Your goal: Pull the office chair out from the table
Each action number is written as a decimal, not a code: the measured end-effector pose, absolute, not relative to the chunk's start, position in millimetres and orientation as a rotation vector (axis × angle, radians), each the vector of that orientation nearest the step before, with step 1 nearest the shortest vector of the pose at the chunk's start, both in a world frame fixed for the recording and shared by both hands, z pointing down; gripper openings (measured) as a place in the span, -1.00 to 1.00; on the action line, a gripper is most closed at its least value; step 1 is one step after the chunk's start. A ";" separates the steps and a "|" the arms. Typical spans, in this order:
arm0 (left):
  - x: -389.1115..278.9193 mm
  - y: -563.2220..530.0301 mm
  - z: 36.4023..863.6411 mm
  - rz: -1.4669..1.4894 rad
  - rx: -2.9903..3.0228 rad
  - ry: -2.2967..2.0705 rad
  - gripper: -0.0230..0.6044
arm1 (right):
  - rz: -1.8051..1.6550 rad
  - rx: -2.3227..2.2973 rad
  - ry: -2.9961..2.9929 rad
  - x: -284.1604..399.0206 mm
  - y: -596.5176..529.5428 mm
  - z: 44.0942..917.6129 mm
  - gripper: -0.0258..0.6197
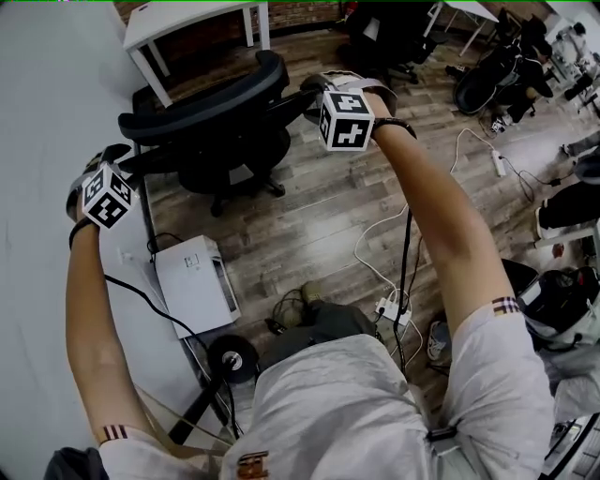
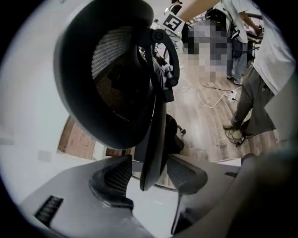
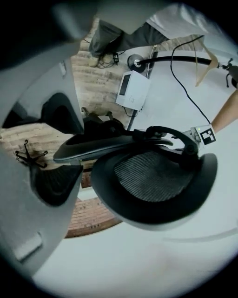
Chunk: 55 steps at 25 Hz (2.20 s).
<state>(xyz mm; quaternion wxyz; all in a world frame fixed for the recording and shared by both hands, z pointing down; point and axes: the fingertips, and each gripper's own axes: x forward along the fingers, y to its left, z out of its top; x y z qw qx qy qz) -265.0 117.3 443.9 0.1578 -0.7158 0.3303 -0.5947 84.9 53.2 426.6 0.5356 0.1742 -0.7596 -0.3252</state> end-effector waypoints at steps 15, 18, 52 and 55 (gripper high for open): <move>-167.3 235.9 312.8 -0.524 -2.493 1.632 -0.22 | -0.502 0.772 -2.359 105.2 164.7 345.2 -0.36; -124.0 261.7 290.3 -0.252 -2.557 1.627 -0.25 | -0.475 0.802 -2.481 105.2 191.9 330.1 -0.41; 21.3 440.4 231.4 0.187 -2.731 1.434 -0.93 | -0.246 0.773 -2.984 59.3 426.0 249.0 -0.91; 27.1 439.5 231.0 0.179 -2.726 1.427 -0.93 | -0.240 0.764 -2.992 57.9 428.8 252.2 -0.92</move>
